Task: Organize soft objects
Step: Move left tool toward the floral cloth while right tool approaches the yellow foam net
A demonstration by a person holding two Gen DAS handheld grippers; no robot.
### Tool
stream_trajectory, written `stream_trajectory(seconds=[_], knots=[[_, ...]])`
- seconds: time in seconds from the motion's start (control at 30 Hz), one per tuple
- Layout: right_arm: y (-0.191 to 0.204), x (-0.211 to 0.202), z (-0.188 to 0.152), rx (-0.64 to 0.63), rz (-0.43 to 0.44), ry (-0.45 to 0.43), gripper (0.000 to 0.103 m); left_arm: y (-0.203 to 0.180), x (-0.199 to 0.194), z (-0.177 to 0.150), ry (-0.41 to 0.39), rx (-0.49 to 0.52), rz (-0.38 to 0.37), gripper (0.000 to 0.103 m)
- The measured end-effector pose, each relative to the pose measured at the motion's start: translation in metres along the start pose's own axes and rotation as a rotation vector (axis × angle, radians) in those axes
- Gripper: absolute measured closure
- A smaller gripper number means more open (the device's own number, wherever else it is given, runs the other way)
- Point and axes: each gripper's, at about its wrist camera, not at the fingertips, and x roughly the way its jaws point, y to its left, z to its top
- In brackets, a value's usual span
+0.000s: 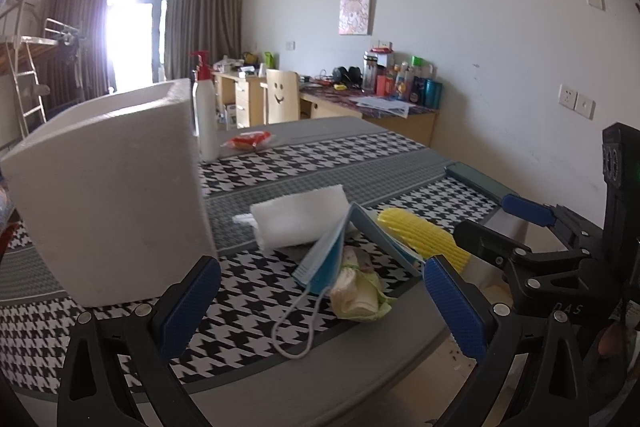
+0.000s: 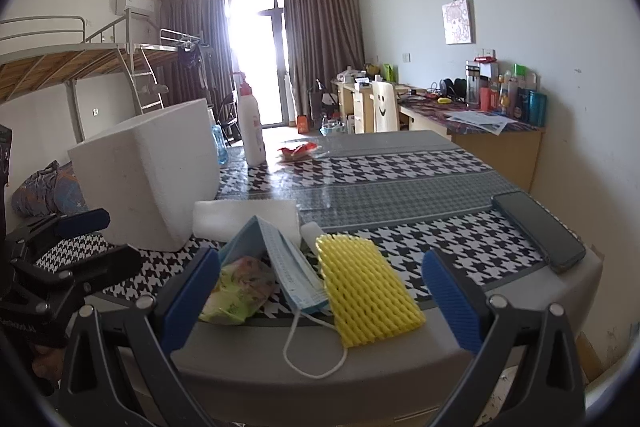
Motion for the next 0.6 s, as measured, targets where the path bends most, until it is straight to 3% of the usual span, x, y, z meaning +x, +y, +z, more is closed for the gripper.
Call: stream_trajectory(seconds=[0.6], knots=[[-0.025,0.016,-0.009,0.045,-0.043,0.070,0.001,-0.014,0.029,-0.009,0.088,0.011,-0.064,0.004]])
